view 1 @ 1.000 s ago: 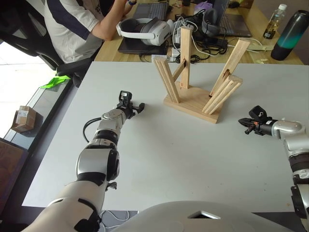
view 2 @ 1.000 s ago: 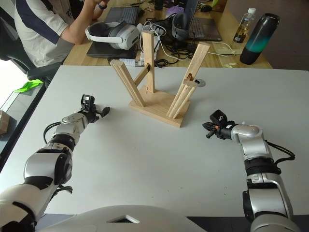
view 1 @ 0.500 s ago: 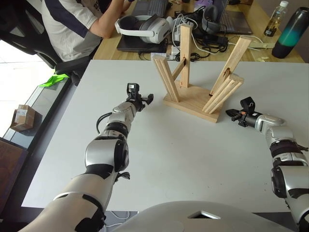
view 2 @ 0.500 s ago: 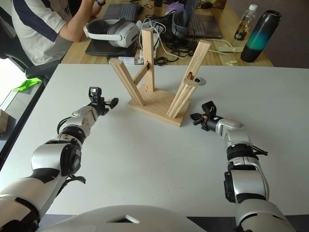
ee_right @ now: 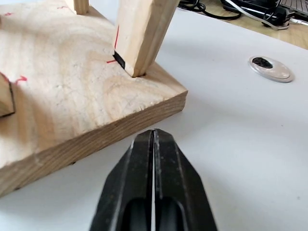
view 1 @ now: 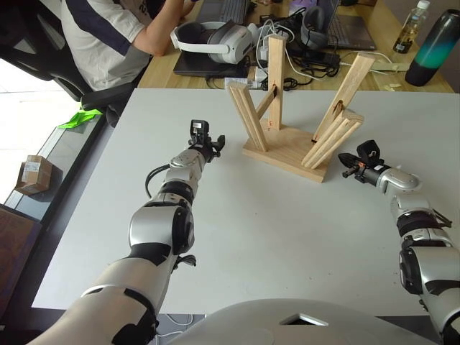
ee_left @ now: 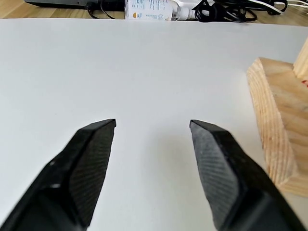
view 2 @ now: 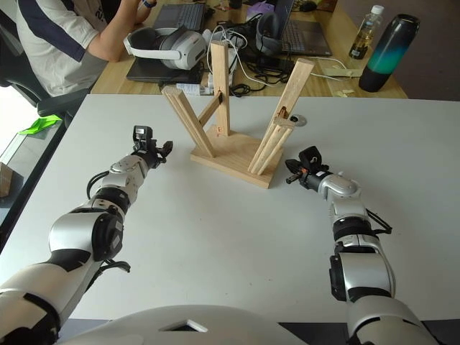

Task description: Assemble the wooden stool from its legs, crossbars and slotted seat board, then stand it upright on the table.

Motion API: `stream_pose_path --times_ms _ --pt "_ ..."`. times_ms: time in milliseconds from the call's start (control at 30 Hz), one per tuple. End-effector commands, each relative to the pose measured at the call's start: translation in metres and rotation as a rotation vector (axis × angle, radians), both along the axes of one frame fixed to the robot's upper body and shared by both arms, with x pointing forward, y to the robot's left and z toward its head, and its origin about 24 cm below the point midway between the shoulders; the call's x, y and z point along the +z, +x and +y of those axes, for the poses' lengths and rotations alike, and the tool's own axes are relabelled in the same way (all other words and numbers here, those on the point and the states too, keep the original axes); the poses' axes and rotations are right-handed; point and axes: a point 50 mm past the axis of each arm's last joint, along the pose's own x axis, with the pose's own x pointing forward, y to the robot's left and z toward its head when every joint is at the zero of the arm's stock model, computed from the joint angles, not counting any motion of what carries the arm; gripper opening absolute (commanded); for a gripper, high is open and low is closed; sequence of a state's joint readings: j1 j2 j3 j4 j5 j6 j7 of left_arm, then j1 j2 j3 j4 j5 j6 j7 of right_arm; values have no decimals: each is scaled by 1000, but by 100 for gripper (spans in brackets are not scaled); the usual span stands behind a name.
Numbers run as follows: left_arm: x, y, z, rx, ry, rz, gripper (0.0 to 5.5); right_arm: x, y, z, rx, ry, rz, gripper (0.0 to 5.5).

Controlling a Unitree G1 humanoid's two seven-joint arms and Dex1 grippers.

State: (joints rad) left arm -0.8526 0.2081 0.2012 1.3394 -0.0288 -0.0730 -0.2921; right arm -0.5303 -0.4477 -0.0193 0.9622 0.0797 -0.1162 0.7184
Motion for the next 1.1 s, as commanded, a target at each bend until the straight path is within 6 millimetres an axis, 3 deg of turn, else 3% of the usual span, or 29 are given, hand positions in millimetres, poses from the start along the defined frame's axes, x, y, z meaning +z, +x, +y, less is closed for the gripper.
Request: stream_pose_path --times_ms 33,167,367,500,1100 --pt "-3 -1 -1 -27 32 54 229 2 1 -4 26 -42 25 0" --pt "5 3 -4 -74 -7 30 163 3 1 -5 33 -40 22 0" --pt "52 26 1 17 -107 -169 60 47 25 4 -31 75 -238 0" --pt "55 27 -11 -73 -148 -174 3 65 35 8 -55 108 -299 0" --pt "48 13 -32 -485 -296 -126 3 68 33 -37 -343 27 -361 0"
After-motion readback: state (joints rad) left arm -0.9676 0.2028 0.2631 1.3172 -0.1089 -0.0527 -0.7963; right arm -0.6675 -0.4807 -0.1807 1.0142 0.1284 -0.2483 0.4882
